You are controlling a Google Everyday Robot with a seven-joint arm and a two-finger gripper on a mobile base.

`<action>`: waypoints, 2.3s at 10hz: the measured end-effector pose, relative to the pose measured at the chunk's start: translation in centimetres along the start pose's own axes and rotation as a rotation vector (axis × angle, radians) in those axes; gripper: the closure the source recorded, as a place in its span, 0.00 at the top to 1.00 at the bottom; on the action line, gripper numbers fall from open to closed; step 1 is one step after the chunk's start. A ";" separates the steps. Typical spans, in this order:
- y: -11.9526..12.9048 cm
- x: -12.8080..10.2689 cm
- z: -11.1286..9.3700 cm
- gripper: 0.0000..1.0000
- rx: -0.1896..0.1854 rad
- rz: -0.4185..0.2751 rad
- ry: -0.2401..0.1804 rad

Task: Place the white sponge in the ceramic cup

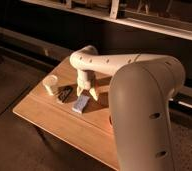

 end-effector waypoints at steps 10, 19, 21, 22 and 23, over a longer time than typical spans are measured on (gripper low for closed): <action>4.3 -2.2 2.2 0.65 -0.034 -0.053 0.054; 4.9 -0.8 4.1 0.65 -0.046 -0.047 0.089; 4.3 -1.2 4.2 0.65 -0.041 -0.040 0.085; 3.8 -1.6 4.1 0.65 -0.044 -0.034 0.082; 3.7 -1.8 4.2 0.65 -0.048 -0.032 0.082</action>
